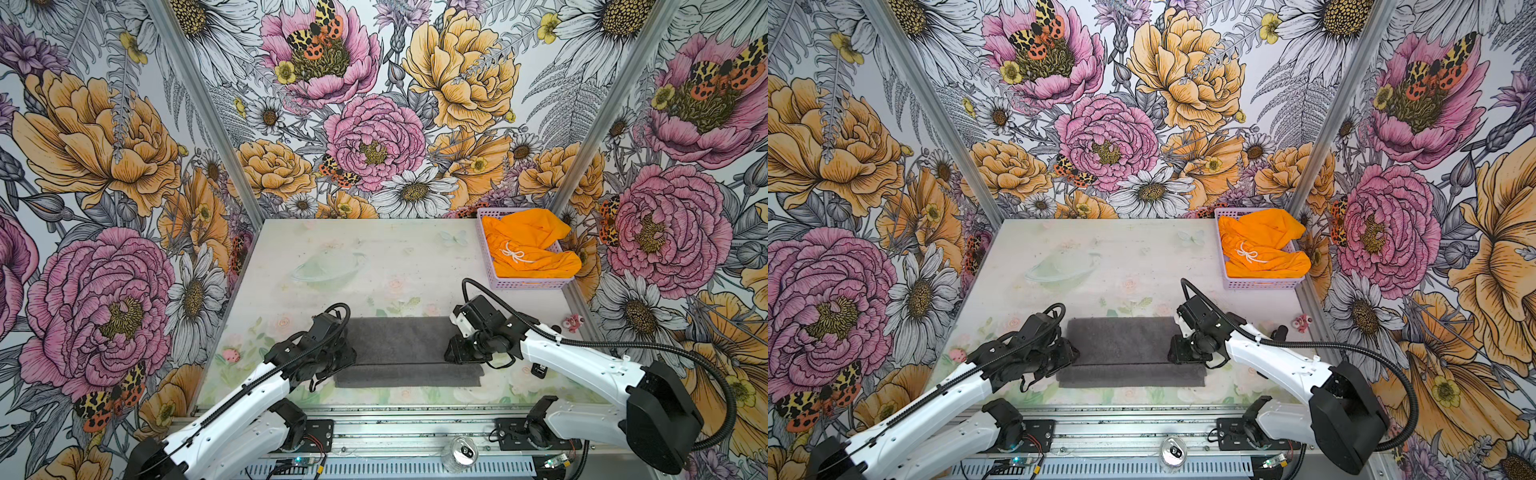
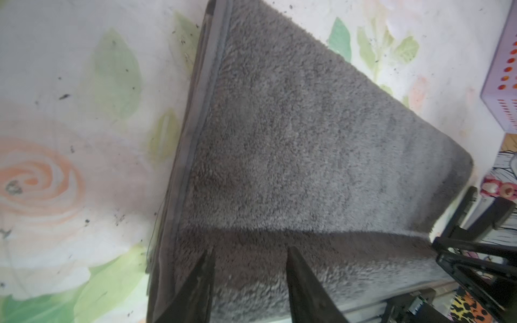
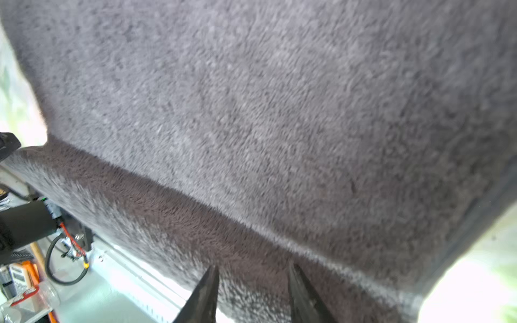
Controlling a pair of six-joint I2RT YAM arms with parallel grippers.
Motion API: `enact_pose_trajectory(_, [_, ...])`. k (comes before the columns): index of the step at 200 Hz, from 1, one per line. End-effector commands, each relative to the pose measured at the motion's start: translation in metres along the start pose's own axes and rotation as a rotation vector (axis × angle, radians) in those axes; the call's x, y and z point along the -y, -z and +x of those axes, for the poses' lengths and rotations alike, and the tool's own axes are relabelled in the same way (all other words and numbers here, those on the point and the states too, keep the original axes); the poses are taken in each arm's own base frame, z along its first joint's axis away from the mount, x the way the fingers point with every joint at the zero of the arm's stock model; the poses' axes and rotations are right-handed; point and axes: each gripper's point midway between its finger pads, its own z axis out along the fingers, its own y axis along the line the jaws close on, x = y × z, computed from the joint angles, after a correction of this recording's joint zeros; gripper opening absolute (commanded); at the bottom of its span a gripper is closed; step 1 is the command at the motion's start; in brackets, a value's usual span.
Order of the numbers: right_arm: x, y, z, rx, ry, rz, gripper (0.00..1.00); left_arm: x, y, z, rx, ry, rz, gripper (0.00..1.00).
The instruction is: Fold and stack the mixed laundry pile
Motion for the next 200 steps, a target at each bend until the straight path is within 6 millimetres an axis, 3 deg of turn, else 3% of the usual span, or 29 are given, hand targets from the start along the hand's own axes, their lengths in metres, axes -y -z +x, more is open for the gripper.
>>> enact_pose_trajectory(1, [-0.001, 0.008, 0.005, -0.007, -0.022, 0.003, 0.42, -0.009, 0.013, 0.004, 0.005, 0.062, -0.023, 0.43])
enact_pose_trajectory(28, [0.0, 0.011, -0.024, 0.058, 0.003, 0.064, 0.44, 0.006, 0.002, -0.01, 0.027, 0.025, -0.016, 0.44])
enact_pose_trajectory(47, [0.001, -0.006, -0.039, 0.056, 0.006, 0.089, 0.46, 0.027, -0.019, -0.018, 0.02, -0.014, 0.025, 0.44])
enact_pose_trajectory(66, [0.005, -0.025, -0.052, 0.08, -0.002, 0.097, 0.47, 0.033, -0.043, -0.022, 0.007, -0.047, 0.009, 0.44])
enact_pose_trajectory(95, [0.014, -0.044, -0.069, 0.113, 0.0, 0.15, 0.49, 0.014, -0.067, -0.034, -0.003, -0.055, -0.079, 0.44])
enact_pose_trajectory(134, [0.011, -0.067, -0.096, 0.142, 0.012, 0.15, 0.5, -0.008, -0.074, -0.082, 0.064, -0.033, -0.127, 0.43])
enact_pose_trajectory(200, [-0.03, -0.104, -0.192, 0.189, 0.089, 0.098, 0.51, -0.039, -0.094, -0.173, 0.109, -0.025, -0.236, 0.42])
